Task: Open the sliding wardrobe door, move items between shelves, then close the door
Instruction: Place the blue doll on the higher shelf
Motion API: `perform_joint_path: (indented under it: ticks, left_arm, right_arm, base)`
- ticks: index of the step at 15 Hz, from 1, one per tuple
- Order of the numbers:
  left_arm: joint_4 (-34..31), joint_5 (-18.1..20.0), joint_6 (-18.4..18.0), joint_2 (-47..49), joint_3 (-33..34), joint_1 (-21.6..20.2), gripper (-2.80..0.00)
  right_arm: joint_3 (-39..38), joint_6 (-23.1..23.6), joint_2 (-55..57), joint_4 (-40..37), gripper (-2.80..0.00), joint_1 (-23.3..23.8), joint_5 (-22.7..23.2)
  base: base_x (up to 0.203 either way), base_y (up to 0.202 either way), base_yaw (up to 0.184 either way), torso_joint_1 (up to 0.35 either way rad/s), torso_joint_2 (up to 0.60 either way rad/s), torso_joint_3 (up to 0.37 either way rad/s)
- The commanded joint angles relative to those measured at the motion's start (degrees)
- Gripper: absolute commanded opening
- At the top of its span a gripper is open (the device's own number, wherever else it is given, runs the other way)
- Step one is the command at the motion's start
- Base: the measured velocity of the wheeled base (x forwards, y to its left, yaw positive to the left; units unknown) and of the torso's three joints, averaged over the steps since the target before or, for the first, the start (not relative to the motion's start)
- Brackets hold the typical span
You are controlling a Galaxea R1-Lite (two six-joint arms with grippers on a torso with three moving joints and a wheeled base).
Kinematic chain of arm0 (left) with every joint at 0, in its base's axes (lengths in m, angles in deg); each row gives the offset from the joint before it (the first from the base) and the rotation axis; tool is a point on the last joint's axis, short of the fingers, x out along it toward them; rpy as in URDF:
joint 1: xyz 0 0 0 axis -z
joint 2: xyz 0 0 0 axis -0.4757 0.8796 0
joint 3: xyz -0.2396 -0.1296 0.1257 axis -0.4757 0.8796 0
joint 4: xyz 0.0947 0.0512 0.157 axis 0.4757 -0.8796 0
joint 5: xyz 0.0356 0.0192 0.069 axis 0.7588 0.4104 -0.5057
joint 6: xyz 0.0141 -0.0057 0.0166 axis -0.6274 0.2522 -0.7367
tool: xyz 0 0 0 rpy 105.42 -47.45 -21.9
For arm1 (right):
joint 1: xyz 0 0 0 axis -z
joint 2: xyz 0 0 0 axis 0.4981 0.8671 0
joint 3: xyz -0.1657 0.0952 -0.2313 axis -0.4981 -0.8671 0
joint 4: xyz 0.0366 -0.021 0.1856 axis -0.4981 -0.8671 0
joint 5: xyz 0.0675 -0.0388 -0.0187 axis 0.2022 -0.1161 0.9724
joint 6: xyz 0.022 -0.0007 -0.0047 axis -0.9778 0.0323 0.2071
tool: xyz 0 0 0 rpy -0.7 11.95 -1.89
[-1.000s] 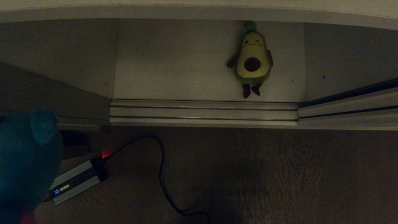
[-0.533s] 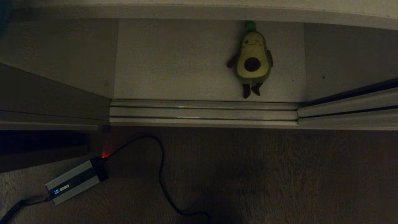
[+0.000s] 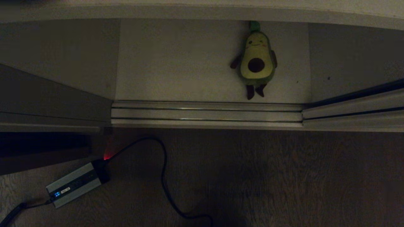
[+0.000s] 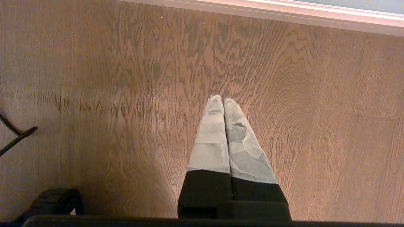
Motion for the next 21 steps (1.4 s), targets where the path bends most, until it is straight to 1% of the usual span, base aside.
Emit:
perform_joint_path:
  ticks: [1,3,4,5,6,7,9,14,18,20,21]
  left_arm:
    - [4.5,-5.7,0.2,12.4,-8.5,0.0,-2.8]
    - [6.9,-10.3,0.3,16.9,-16.0,0.1,-2.8]
    - [7.8,-12.2,0.0,17.8,-17.0,0.1,-2.8]
    - [7.9,-12.9,-0.1,17.8,-16.9,0.2,-2.8]
    - [8.2,-14.1,-0.1,17.8,-16.9,0.2,0.0]
    - [8.4,-15.1,-0.5,17.6,-16.9,0.2,0.0]
    - [9.2,-14.9,-0.7,16.6,-16.9,0.3,0.0]
    - [9.2,-13.2,-0.6,12.2,-16.9,0.9,0.0]
    - [7.9,-10.9,-0.1,7.1,-16.9,0.8,0.0]
    - [4.5,-9.1,1.0,4.7,-16.8,0.8,0.0]
    - [2.3,-7.2,1.8,3.4,-16.8,0.8,0.0]
  right_arm:
    - [-0.3,0.0,0.0,0.0,-2.8,0.0,0.0]
    - [-0.2,0.0,0.0,0.0,-2.8,0.0,0.0]
    - [-0.2,0.0,0.0,0.0,-2.8,0.0,0.0]
    - [-0.2,0.0,0.0,0.0,-2.8,0.0,0.0]
    - [-0.2,0.0,0.0,0.0,-2.8,0.0,0.0]
    - [-0.2,0.0,0.0,0.0,-2.8,0.0,0.1]
    - [-0.3,0.0,0.0,0.0,-2.8,0.0,0.1]
    - [-0.2,0.0,0.0,0.0,-2.8,0.0,0.0]
    - [-0.3,0.0,0.0,0.0,-2.8,0.0,0.0]
    - [-0.2,0.0,0.0,0.0,-2.8,0.0,0.1]
    - [-0.2,0.0,0.0,0.0,-2.8,0.0,0.0]
  base:
    - [0.0,0.0,0.0,0.0,0.0,0.0]
    - [0.0,0.0,0.0,0.0,0.0,0.0]
    - [0.0,0.0,0.0,0.0,0.0,0.0]
    - [0.0,0.0,0.0,0.0,0.0,0.0]
    - [0.0,0.0,0.0,0.0,0.0,0.0]
    - [0.0,0.0,0.0,0.0,0.0,0.0]
    - [0.0,0.0,0.0,0.0,0.0,0.0]
    - [0.0,0.0,0.0,0.0,0.0,0.0]
    - [0.0,0.0,0.0,0.0,0.0,0.0]
    - [0.0,0.0,0.0,0.0,0.0,0.0]
    - [0.0,0.0,0.0,0.0,0.0,0.0]
